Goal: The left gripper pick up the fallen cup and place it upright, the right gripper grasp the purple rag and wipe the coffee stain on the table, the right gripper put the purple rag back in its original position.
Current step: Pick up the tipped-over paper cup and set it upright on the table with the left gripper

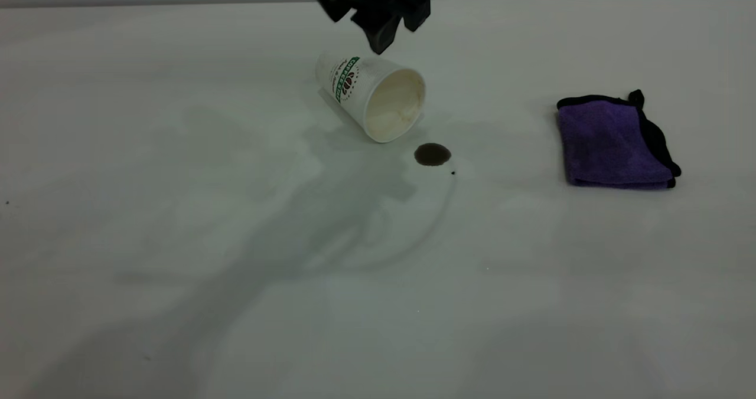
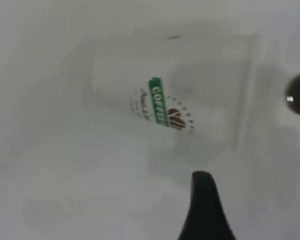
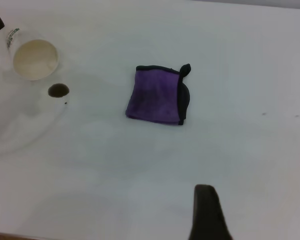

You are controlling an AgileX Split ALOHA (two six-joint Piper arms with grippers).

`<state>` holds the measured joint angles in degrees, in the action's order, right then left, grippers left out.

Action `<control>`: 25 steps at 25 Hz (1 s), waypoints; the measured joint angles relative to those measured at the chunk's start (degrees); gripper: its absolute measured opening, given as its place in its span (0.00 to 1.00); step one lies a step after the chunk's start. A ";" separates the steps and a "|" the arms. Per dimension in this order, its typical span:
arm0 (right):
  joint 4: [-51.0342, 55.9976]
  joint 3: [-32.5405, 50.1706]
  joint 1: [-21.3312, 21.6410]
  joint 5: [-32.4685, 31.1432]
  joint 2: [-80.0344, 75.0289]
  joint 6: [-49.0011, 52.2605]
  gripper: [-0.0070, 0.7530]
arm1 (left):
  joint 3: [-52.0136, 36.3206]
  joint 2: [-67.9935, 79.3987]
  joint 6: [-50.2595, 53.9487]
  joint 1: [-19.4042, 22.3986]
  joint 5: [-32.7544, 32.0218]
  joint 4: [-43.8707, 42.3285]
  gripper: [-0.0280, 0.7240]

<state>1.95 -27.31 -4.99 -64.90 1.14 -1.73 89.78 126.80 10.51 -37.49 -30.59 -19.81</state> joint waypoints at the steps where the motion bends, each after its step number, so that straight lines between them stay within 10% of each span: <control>1: 0.00 0.00 0.00 0.00 0.00 0.00 0.71 | 0.00 1.46 2.11 0.00 1.16 -1.97 0.79; 25: 0.17 0.00 0.00 0.00 0.00 0.00 0.71 | 5.16 16.42 37.21 -4.09 4.79 -42.80 0.79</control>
<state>2.12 -27.31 -4.99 -64.90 1.14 -1.73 94.94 143.22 47.72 -41.58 -25.80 -62.61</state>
